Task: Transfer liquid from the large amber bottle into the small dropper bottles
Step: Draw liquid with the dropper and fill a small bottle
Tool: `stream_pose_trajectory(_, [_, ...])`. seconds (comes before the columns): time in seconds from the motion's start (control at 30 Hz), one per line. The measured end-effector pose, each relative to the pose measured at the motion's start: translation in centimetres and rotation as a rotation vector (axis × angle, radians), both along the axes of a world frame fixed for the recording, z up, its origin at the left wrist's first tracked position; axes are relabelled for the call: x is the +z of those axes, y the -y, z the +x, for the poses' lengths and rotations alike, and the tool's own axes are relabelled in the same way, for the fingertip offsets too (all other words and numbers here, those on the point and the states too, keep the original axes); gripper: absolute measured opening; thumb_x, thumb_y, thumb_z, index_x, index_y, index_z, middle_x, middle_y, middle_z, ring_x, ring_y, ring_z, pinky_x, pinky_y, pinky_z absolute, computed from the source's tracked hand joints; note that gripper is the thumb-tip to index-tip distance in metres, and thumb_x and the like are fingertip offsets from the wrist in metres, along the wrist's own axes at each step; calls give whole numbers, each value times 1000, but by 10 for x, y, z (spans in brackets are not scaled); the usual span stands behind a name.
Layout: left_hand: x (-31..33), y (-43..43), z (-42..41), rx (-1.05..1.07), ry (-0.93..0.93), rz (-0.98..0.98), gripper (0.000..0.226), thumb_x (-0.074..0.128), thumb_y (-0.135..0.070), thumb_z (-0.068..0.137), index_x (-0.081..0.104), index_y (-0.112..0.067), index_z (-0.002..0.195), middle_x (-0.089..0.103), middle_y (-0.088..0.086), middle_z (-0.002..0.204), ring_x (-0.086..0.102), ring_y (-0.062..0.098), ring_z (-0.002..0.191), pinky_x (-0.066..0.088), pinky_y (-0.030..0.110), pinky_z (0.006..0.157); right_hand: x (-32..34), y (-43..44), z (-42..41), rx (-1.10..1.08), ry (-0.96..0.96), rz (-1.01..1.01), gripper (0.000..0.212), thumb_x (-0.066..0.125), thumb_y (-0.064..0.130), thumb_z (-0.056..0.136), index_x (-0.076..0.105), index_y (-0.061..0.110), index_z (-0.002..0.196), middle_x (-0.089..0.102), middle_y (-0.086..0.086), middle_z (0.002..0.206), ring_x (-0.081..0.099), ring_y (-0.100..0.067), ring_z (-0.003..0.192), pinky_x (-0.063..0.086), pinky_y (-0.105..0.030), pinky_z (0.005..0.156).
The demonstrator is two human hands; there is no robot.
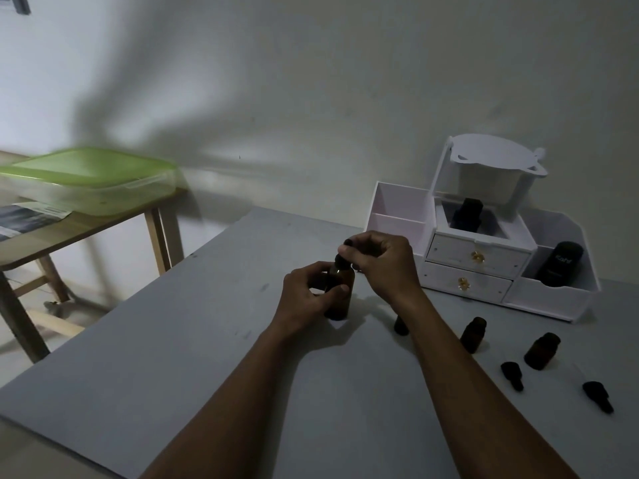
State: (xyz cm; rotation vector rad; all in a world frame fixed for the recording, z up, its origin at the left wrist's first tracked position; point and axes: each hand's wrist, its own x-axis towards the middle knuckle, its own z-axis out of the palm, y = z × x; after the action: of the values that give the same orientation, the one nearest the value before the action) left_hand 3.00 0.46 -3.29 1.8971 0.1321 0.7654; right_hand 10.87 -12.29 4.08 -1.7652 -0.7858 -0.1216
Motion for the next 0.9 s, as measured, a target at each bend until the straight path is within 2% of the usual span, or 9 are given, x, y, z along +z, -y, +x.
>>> stream_pose_trajectory(0.13, [1, -5, -3, -33, -61, -78, 31, 74, -29, 77, 71, -35, 107, 73, -17, 98, 69, -3, 90, 51, 11, 73, -1, -1, 1, -2, 15, -8, 9, 78, 20, 82, 77, 17, 91, 75, 6, 83, 71, -9, 78, 62, -32, 78])
stream_pose_trajectory(0.23, [3, -12, -5, -80, -106, -108, 35, 76, -19, 75, 70, -44, 99, 75, -21, 94, 70, -2, 91, 51, 14, 75, -1, 0, 2, 2, 18, -4, 8, 78, 18, 82, 78, 16, 90, 75, 6, 82, 71, -8, 78, 62, -31, 77])
stream_pose_trajectory(0.47, [1, -19, -5, -106, -153, -129, 43, 78, -27, 66, 71, -32, 108, 74, -15, 102, 71, 9, 98, 55, 29, 89, 0, 0, 2, 4, 4, -7, 10, 78, 15, 82, 78, 13, 92, 75, 3, 84, 71, -10, 80, 61, -30, 78])
stream_pose_trajectory(0.77, [4, -17, -5, -115, -161, -158, 42, 77, -26, 64, 70, -32, 105, 73, -13, 101, 71, 10, 98, 54, 25, 87, 2, -2, -1, -25, 12, 26, 7, 78, 9, 81, 79, 9, 89, 74, 1, 79, 71, -10, 75, 59, -22, 73])
stream_pose_trajectory(0.9, [4, -18, -6, -107, -161, -143, 39, 79, -24, 64, 71, -37, 101, 75, -16, 97, 72, 5, 94, 53, 18, 80, 2, -2, -2, -44, 24, 44, 7, 78, 8, 81, 79, 9, 88, 72, 4, 76, 70, -5, 71, 57, -17, 69])
